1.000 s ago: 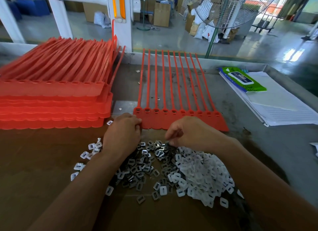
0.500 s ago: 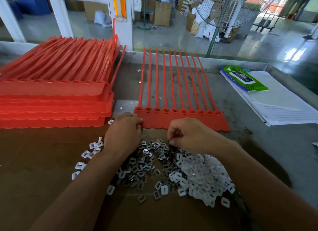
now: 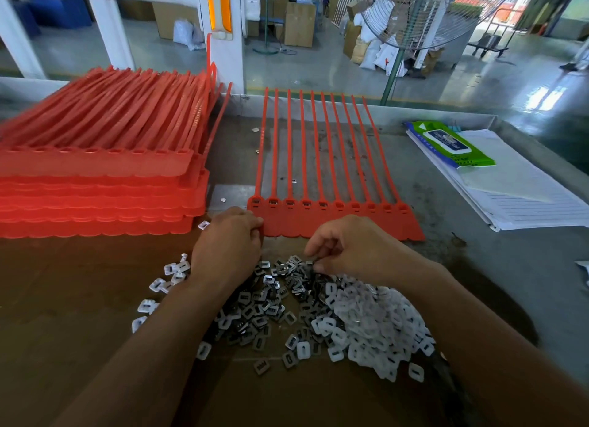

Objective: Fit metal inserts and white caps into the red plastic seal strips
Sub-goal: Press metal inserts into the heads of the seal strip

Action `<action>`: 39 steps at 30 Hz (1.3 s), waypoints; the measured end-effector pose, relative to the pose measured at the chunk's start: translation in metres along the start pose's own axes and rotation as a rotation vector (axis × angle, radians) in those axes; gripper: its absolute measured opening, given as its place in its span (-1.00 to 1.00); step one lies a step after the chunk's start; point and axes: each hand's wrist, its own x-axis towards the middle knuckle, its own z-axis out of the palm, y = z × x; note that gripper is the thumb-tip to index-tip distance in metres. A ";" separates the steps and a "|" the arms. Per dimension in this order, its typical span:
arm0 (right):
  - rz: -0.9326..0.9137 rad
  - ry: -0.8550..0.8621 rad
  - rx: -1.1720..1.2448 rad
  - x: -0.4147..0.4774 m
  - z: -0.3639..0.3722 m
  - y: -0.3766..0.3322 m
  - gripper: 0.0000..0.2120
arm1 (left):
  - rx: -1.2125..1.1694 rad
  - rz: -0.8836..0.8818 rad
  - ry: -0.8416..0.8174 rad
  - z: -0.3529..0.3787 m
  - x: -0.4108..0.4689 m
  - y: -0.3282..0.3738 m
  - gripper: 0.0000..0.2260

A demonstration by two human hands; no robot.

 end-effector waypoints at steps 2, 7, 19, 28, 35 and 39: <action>0.004 -0.001 -0.002 -0.001 -0.001 0.000 -0.85 | 0.001 -0.001 0.003 0.000 0.000 0.000 -0.76; -0.021 0.018 -0.050 -0.002 -0.001 -0.001 -0.95 | -0.007 -0.002 0.008 0.000 0.000 0.001 -0.76; -0.019 0.124 -0.040 0.000 -0.004 0.000 -0.84 | 0.010 0.012 0.009 0.001 0.000 0.000 -0.76; 0.114 0.322 0.018 0.018 -0.023 0.028 -0.91 | -0.006 0.015 0.012 0.000 0.000 0.001 -0.76; 0.170 0.421 -0.073 0.043 -0.031 0.042 -0.94 | -0.013 0.012 0.011 0.000 0.000 0.000 -0.76; 0.215 0.445 -0.069 0.052 -0.031 0.047 -0.88 | -0.017 0.011 0.012 0.000 0.000 0.000 -0.76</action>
